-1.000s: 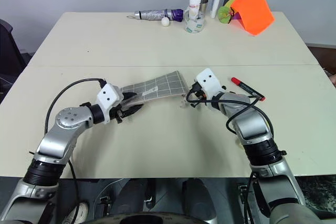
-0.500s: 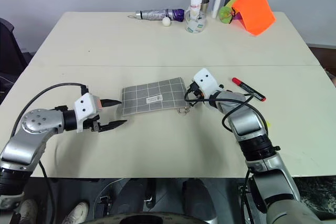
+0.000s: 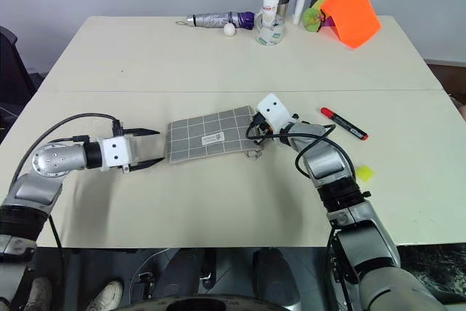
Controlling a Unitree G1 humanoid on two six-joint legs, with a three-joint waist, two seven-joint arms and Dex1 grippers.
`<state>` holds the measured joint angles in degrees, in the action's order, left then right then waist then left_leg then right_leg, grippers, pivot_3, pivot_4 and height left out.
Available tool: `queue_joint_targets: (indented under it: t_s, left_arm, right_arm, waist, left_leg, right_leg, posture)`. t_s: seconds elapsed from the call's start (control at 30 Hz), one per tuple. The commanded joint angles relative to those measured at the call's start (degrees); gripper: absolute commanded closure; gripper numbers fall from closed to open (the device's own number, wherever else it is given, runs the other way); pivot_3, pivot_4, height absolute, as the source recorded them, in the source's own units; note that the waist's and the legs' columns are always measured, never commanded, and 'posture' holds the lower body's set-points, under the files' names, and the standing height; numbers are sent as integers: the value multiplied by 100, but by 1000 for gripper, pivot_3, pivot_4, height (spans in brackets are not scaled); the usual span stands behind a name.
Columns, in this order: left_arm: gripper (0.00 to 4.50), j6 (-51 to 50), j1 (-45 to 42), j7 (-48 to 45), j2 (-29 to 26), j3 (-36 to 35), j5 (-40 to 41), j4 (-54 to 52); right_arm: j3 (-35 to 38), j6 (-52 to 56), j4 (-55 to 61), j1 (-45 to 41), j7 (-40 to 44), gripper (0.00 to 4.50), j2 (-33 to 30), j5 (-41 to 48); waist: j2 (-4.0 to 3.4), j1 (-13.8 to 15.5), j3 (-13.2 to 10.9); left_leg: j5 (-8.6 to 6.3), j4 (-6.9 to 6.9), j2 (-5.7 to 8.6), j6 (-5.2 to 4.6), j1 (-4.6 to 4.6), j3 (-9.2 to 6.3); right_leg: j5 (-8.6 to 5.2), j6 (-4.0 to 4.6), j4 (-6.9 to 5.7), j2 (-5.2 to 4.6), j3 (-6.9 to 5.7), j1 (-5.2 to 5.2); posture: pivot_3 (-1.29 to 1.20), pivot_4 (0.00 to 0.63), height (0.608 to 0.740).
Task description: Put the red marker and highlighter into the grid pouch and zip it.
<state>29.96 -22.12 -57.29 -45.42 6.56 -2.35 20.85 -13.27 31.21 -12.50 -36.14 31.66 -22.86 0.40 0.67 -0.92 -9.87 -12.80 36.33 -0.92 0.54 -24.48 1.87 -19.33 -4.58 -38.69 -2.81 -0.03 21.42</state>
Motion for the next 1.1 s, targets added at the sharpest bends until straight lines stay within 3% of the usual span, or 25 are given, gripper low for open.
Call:
queue_joint_targets:
  t_s: [0.03,0.37,0.47,0.6,0.67,0.77,0.97,1.07,1.1]
  left_arm:
    - [1057,594,-380,40,113,225,-240,401]
    - [1057,1304,-694,-131,426,466,-45,965]
    - [1838,1240,-617,-358,453,441,231,858]
    - [3785,864,-474,-482,507,339,582,568]
    - [4386,738,-381,-541,490,338,679,412]
    - [4386,403,-221,-565,515,253,910,118]
    - [4386,-1360,170,-152,665,-130,1566,-953]
    - [4500,-2098,431,237,812,-253,1733,-1587]
    - [4500,-2346,490,402,894,-304,1786,-1767]
  right_arm:
    - [-73,-129,-52,-151,146,4500,105,-50]
    - [-178,-197,-106,-150,377,4500,250,-158]
    - [-175,-178,-121,-129,372,4500,291,-180]
    - [-168,-147,-129,-118,359,4500,348,-198]
    - [-157,-138,-147,-126,350,4500,369,-201]
    - [-101,-161,-183,-145,294,4500,388,-210]
    - [706,-37,-9,-325,13,4500,123,77]
    - [1141,153,725,-54,287,3659,-375,331]
    - [1256,211,962,55,335,3191,-536,383]
  waist:
    - [0,9,0]
    - [0,-10,0]
    - [0,-18,0]
    - [0,-21,0]
    - [0,-22,0]
    - [0,-25,0]
    - [-1,3,-1]
    - [-3,20,-2]
    - [-3,28,-2]
  left_leg:
    - [0,2,0,0,0,0]
    - [0,9,0,0,2,4]
    - [0,13,0,0,2,4]
    - [0,15,-2,0,2,3]
    - [0,17,-2,0,2,3]
    - [0,18,-2,0,3,3]
    - [0,27,-2,0,-1,0]
    - [0,27,-1,0,-1,-1]
    - [-1,26,-1,-1,-2,0]
  right_leg:
    - [0,0,-3,1,-1,0]
    - [0,0,-27,2,0,6]
    - [0,0,-29,2,0,6]
    - [0,0,-32,2,0,7]
    - [0,0,-32,2,0,6]
    - [0,0,-33,2,1,5]
    - [0,0,-38,0,0,4]
    - [0,0,-37,-2,0,3]
    - [0,-1,-35,-2,1,3]
  posture:
    - [0,150,740]
    - [0,150,740]
    - [0,150,740]
    - [0,150,740]
    - [0,150,740]
    - [0,150,740]
    - [0,150,740]
    - [0,150,740]
    - [0,150,740]
